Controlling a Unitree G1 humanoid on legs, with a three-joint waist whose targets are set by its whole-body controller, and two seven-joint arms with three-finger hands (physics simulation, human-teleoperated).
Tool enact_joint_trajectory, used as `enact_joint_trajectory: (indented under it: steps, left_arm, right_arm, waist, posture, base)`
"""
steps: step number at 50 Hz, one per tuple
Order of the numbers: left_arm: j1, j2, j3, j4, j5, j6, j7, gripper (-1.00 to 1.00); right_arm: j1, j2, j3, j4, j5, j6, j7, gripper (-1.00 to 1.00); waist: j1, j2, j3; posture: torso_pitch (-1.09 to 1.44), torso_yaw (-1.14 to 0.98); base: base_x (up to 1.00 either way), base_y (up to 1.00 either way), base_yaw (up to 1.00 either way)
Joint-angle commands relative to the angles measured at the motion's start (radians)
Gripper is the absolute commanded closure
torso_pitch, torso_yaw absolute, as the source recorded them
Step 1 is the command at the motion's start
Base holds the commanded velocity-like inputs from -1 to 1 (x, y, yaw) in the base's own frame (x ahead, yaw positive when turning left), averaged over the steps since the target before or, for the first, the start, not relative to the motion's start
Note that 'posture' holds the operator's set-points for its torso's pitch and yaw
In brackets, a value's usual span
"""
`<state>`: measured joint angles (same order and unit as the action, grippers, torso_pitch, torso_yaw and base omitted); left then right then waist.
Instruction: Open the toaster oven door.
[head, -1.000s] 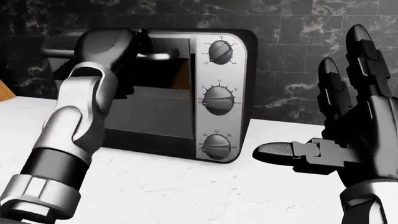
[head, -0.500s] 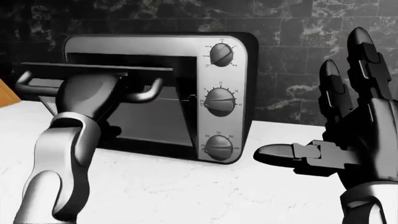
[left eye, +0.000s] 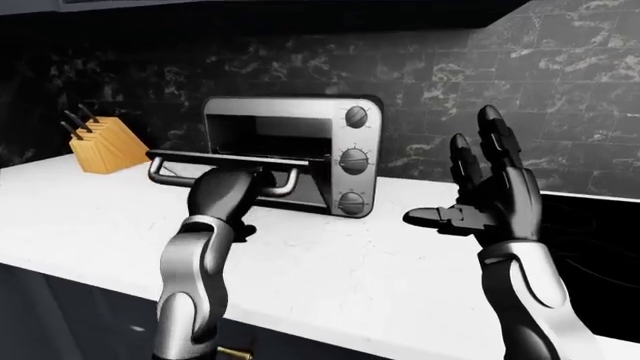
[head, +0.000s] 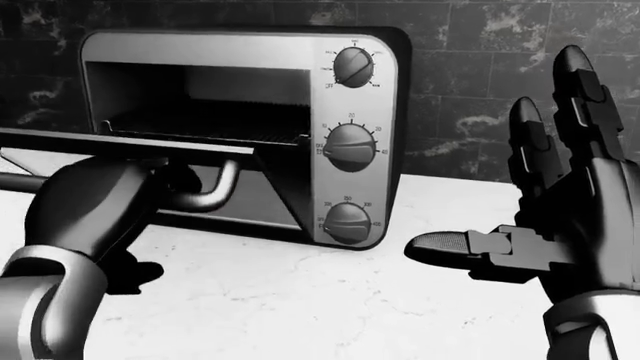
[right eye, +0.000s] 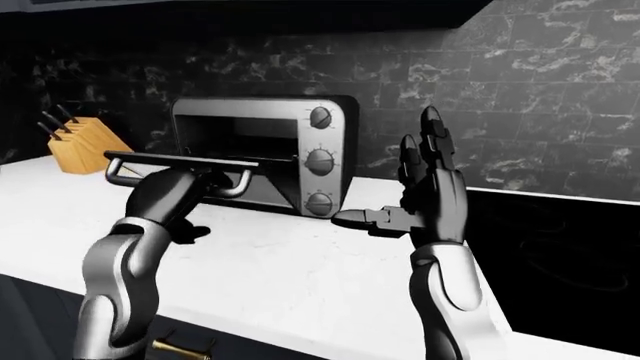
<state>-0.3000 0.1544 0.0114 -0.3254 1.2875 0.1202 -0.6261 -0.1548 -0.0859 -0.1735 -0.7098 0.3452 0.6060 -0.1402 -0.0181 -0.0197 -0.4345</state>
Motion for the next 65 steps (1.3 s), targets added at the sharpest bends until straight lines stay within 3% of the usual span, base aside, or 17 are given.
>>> enact_joint_trajectory:
  steps: [1,10,31,35,37,47,60,65]
  left_arm:
    - [-0.008,0.008,0.031,-0.031,0.040,0.020,-0.032,-0.22]
    - [0.140,0.004,0.067,-0.160,0.044,-0.032,-0.116,-0.29]
    - [0.339,-0.028,0.199,-0.484,-0.046,-0.106,-0.295,-0.83]
    - [0.397,-0.036,0.249,-0.564,-0.086,-0.136,-0.332,-0.88]
    - [0.431,-0.044,0.275,-0.591,-0.103,-0.159,-0.344,-1.00]
    - [0.613,-0.117,0.437,-0.546,-0.195,-0.371,-0.314,-1.00]
    - [0.701,-0.185,0.645,-0.381,-0.243,-0.629,-0.297,-1.00]
    - [0.684,-0.174,0.726,-0.303,-0.263,-0.680,-0.261,-1.00]
  right_arm:
    - [-0.024,-0.004,-0.001,-0.021,-0.001,-0.025,0.003,-1.00]
    - [-0.025,-0.004,0.000,-0.025,-0.002,-0.021,0.000,-1.00]
    - [-0.024,-0.002,0.003,-0.027,-0.006,-0.018,0.000,-1.00]
    - [-0.024,-0.001,0.004,-0.026,-0.008,-0.020,0.000,-1.00]
    - [-0.025,-0.001,0.006,-0.030,-0.008,-0.016,-0.001,-1.00]
    - [-0.025,0.001,0.009,-0.031,-0.012,-0.016,-0.001,-1.00]
    - [-0.024,0.002,0.008,-0.029,-0.014,-0.018,0.000,-1.00]
    - [-0.024,0.002,0.011,-0.035,-0.015,-0.013,-0.002,-1.00]
  waist:
    - [0.003,0.000,0.008]
    - [-0.001,0.008,0.001]
    - [-0.004,0.005,0.004]
    - [-0.001,0.005,0.003]
    - [0.001,0.005,0.003]
    - [0.009,0.007,-0.001]
    - [0.010,0.010,0.001]
    - [0.010,0.013,0.002]
  posture:
    - [-0.63,0.00]
    - [-0.63,0.00]
    - [-0.63,0.00]
    - [-0.63,0.00]
    - [-0.63,0.00]
    - [-0.63,0.00]
    - [-0.63,0.00]
    - [-0.63,0.00]
  base:
    - [0.00,0.00,0.00]
    - [0.00,0.00,0.00]
    - [0.00,0.00,0.00]
    - [0.00,0.00,0.00]
    - [0.00,0.00,0.00]
    - [0.00,0.00,0.00]
    - [0.00,0.00,0.00]
    - [0.00,0.00,0.00]
